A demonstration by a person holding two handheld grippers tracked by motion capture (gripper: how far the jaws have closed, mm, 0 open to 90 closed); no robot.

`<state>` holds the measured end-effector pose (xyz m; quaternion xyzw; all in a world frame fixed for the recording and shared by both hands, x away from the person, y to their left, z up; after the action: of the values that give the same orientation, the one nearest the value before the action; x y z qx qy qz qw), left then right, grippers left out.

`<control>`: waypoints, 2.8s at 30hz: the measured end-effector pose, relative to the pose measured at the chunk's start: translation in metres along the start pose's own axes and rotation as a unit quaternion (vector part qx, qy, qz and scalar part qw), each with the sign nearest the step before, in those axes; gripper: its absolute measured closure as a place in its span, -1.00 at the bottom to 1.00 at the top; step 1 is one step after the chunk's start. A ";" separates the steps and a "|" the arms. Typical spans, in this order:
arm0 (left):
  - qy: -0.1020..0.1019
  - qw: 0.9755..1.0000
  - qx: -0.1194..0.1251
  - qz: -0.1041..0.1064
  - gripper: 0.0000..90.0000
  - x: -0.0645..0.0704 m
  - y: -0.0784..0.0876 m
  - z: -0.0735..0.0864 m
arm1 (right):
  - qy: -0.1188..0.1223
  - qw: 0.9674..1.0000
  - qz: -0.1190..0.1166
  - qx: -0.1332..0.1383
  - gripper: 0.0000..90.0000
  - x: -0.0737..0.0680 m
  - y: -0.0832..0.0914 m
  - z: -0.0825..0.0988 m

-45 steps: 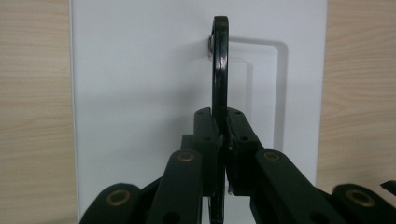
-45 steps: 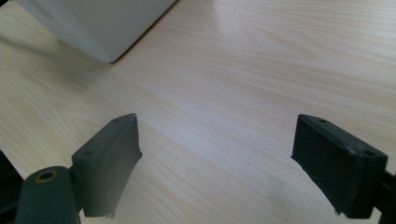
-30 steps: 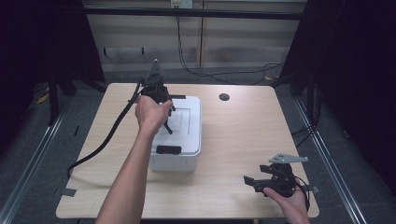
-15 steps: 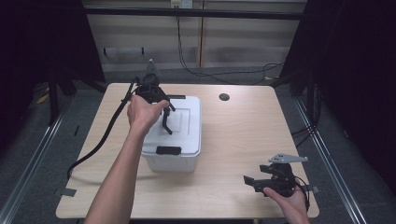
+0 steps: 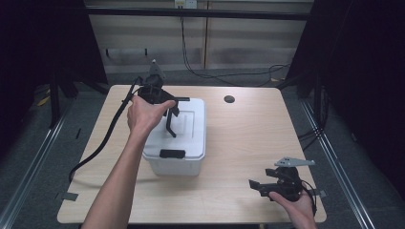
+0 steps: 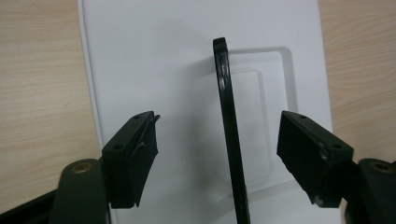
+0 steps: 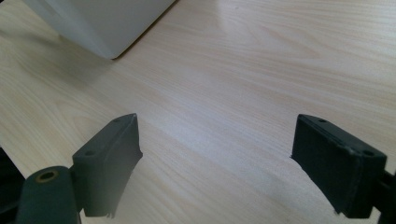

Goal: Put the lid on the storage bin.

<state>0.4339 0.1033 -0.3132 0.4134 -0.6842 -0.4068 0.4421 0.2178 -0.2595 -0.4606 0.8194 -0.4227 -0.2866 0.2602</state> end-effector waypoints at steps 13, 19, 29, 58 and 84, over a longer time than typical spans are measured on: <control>-0.103 0.993 0.058 0.019 -0.61 0.000 0.014 0.011 | 0.002 1.000 0.001 0.003 -0.68 0.000 0.000 0.000; -0.147 0.985 0.080 0.026 -0.57 0.000 0.025 0.019 | 0.004 1.000 0.002 0.002 -0.68 0.000 0.000 0.000; -0.149 0.983 0.102 0.040 -0.56 -0.022 0.023 0.035 | 0.005 1.000 0.003 0.003 -0.68 0.000 0.001 0.000; -0.148 0.973 0.169 0.043 -0.53 -0.121 0.019 0.119 | -0.001 1.000 0.006 0.002 -0.68 0.001 0.000 0.000; -0.128 0.980 0.151 0.031 -0.55 -0.172 -0.014 0.189 | -0.001 1.000 0.011 -0.001 -0.66 0.002 0.000 0.000</control>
<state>0.3050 0.2941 -0.4245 0.3985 -0.8012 -0.3341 0.2962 0.2187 -0.2609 -0.4614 0.8145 -0.4315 -0.2845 0.2634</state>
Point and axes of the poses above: each handheld gripper's, and its own axes: y roughly backward along the jaws, z roughly out of its underside, x roughly to its right, the point moved 1 cm from there along -y, roughly forward along the jaws, and after that the axes turned 1 degree about -z, right-handed, at the moved point
